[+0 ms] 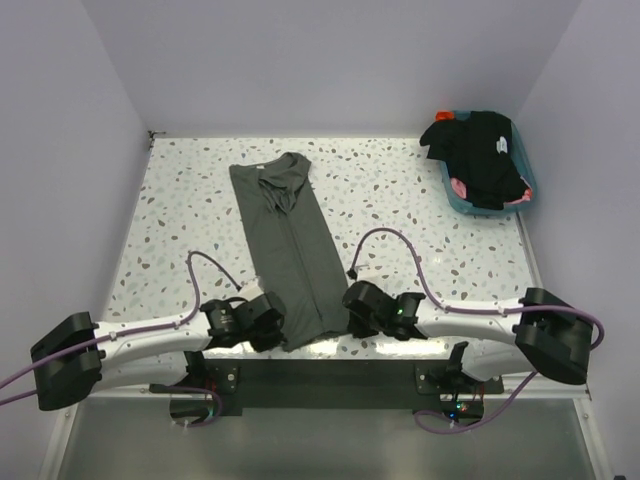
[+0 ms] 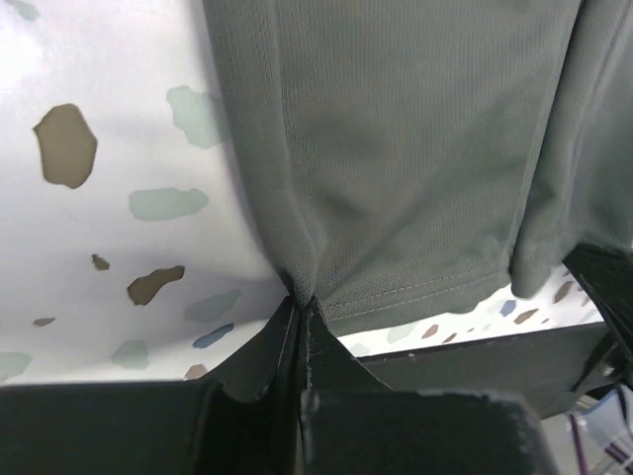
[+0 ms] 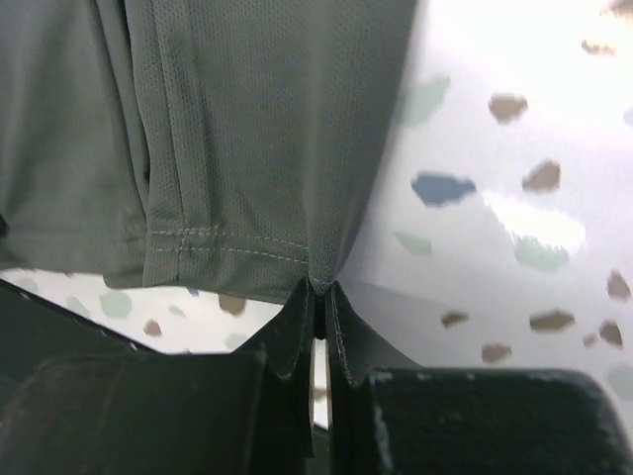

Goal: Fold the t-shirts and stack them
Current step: Fold the tshirt

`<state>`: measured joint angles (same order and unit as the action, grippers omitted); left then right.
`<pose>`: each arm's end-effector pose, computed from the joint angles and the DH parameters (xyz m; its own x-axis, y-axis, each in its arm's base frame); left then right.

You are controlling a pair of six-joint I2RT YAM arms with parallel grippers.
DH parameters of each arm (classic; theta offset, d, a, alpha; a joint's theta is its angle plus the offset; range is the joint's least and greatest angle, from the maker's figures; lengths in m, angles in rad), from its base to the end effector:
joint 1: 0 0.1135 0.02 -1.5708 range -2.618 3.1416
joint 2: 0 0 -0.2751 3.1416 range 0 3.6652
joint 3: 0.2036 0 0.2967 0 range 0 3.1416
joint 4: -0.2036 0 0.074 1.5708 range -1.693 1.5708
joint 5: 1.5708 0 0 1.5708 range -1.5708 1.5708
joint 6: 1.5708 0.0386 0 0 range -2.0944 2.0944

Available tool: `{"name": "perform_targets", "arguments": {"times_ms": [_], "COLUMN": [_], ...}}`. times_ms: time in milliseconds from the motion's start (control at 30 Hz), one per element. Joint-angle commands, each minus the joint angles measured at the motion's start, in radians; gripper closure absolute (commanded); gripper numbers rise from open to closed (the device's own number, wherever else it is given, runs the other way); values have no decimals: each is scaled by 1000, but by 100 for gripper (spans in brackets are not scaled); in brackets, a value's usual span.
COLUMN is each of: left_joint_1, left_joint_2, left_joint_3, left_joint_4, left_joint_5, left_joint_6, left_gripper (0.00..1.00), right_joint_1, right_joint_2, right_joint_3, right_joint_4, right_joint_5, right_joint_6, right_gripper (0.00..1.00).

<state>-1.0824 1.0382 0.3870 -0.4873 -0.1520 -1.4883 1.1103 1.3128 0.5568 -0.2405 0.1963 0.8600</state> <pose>0.0965 -0.1693 0.1202 -0.8754 -0.4520 -0.1715 -0.3551 0.8420 -0.4062 0.1237 0.2324 0.1299 -0.8736 -0.0885 -0.4785 -0.2598 0.9163 0.3049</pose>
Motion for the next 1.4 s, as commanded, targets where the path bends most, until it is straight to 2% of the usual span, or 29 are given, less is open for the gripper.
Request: {"name": "perform_targets", "arguments": {"times_ms": [0,167,300,367,467,500,533,600,733,833,1100,1233,1367], "left_joint_1": [-7,-8,-1,38,234,331,375,462,535,579,706,727,727], "left_joint_2": [31,22,-10,-17,-12,-10,-4,45,219,305,425,482,441], "left_joint_3": [15,49,108,159,196,203,214,265,383,440,588,619,499], "left_joint_4": [-181,-218,-273,-280,-208,-174,-137,-53,41,121,202,202,274], "left_joint_5": [-3,12,-44,-93,-67,-57,-32,-26,-37,-35,-57,-18,31], "left_joint_6": [82,125,149,213,379,419,495,543,600,583,566,579,563], "left_gripper": [100,100,100,100,100,100,100,100,100,100,100,100,100], "right_joint_1": [71,236,256,249,168,142,84,28,-93,-173,-314,-342,-343], "right_joint_2": [-67,-67,-21,23,112,133,160,240,414,556,790,818,743], "right_joint_3": [14,60,197,267,414,470,497,585,791,943,1267,1304,1148], "right_joint_4": [-183,-315,-402,-451,-438,-415,-367,-329,-293,-275,-263,-290,-215], "right_joint_5": [96,169,250,335,333,319,304,260,242,220,138,117,112], "right_joint_6": [54,137,125,91,-15,-73,-102,-174,-272,-329,-388,-395,-386], "right_gripper": [100,100,100,98,99,99,100,100,100,100,100,100,100]}}
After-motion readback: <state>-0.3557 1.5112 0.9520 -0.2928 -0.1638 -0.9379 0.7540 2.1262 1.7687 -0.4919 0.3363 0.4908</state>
